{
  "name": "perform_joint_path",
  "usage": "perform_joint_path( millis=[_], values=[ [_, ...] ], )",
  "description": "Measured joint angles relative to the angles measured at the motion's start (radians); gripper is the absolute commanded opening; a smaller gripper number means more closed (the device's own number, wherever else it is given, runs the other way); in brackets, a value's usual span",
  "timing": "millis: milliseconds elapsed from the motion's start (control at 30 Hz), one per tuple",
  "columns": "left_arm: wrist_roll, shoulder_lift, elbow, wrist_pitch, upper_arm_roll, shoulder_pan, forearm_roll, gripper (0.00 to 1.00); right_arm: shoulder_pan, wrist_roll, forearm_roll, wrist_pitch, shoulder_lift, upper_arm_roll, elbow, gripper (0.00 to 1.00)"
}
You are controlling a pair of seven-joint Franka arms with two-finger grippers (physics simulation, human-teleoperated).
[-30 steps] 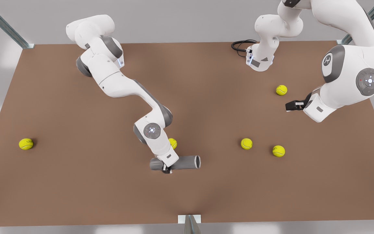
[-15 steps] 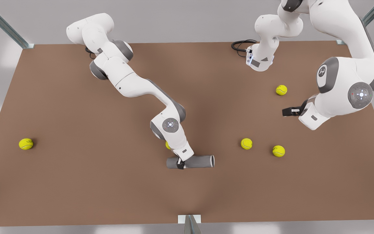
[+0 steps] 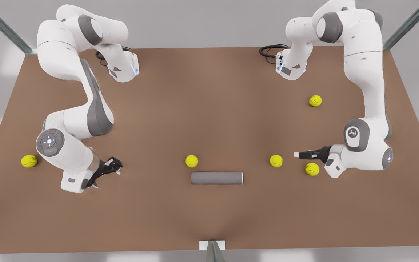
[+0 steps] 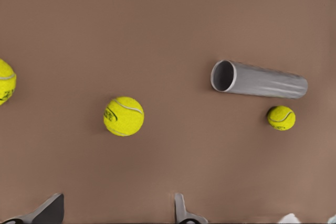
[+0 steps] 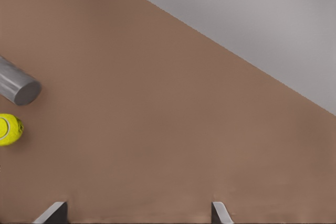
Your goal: Put the tennis tube upright
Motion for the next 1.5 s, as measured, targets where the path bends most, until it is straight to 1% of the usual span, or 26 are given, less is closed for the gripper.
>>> perform_joint_path(
  millis=[33,67,100,133,200,267,333,367,400,500,567,600,667,733,767,833,1167,1300,1500],
  values=[
    [0.046,0.032,-0.003,-0.001,0.0,0.0,-0.111,1.0,-0.023,0.087,0.006,0.08,-0.134,-0.049,-0.196,1.0],
    [0.135,0.074,-0.004,-0.001,-0.005,-0.002,-0.21,1.0,-0.051,0.112,0.075,0.149,-0.248,-0.082,-0.369,1.0],
    [0.234,0.106,-0.037,0.031,-0.029,-0.009,-0.306,1.0,-0.094,0.147,0.098,0.141,-0.277,-0.085,-0.415,1.0],
    [0.308,0.108,-0.09,0.108,-0.066,-0.022,-0.399,1.0,-0.087,0.17,0.098,0.1,-0.281,-0.082,-0.402,1.0],
    [0.407,0.147,-0.105,0.15,-0.087,-0.034,-0.55,1.0,-0.102,0.231,0.09,-0.066,-0.276,-0.082,-0.287,1.0],
    [0.499,0.188,-0.103,0.16,-0.101,-0.034,-0.652,1.0,-0.083,0.248,0.032,-0.138,-0.276,-0.081,-0.257,1.0],
    [0.586,0.217,-0.101,0.178,-0.101,-0.037,-0.714,1.0,-0.066,0.187,-0.027,-0.183,-0.274,-0.078,-0.175,1.0],
    [0.612,0.228,-0.093,0.179,-0.101,-0.044,-0.731,1.0,-0.078,0.193,0.009,-0.192,-0.269,-0.08,-0.134,1.0],
    [0.65,0.244,-0.081,0.194,-0.108,-0.05,-0.744,1.0,-0.102,0.193,0.015,-0.192,-0.267,-0.081,-0.131,1.0],
    [0.679,0.278,-0.068,0.232,-0.138,-0.058,-0.768,1.0,-0.087,0.193,0.017,-0.192,-0.267,-0.08,-0.129,1.0],
    [0.678,0.301,-0.052,0.263,-0.155,-0.057,-0.777,1.0,-0.072,0.193,0.051,-0.191,-0.257,-0.079,-0.128,1.0],
    [0.678,0.311,-0.05,0.274,-0.169,-0.057,-0.784,1.0,-0.091,0.193,0.083,-0.191,-0.256,-0.081,-0.126,1.0],
    [0.677,0.328,-0.027,0.293,-0.187,-0.057,-0.795,1.0,-0.094,0.192,0.085,-0.192,-0.256,-0.082,-0.126,1.0],
    [0.676,0.333,-0.026,0.307,-0.196,-0.063,-0.812,1.0,-0.101,0.196,0.079,-0.178,-0.232,-0.085,-0.12,1.0],
    [0.678,0.335,-0.026,0.308,-0.199,-0.063,-0.819,1.0,-0.102,0.193,0.077,-0.177,-0.214,-0.087,-0.089,1.0],
    [0.678,0.341,-0.026,0.316,-0.215,-0.063,-0.828,1.0,-0.117,0.191,0.077,-0.178,-0.212,-0.088,-0.085,1.0],
    [0.679,0.381,0.007,0.332,-0.238,-0.066,-0.857,1.0,-0.181,0.187,0.071,-0.185,-0.215,-0.088,-0.085,1.0],
    [0.725,0.408,0.007,0.336,-0.255,-0.066,-0.859,1.0,-0.159,0.194,0.08,-0.192,-0.215,-0.081,-0.088,1.0],
    [0.725,0.407,0.007,0.341,-0.256,-0.077,-0.862,1.0,-0.144,0.191,0.078,-0.189,-0.212,-0.079,-0.088,1.0]
  ],
)
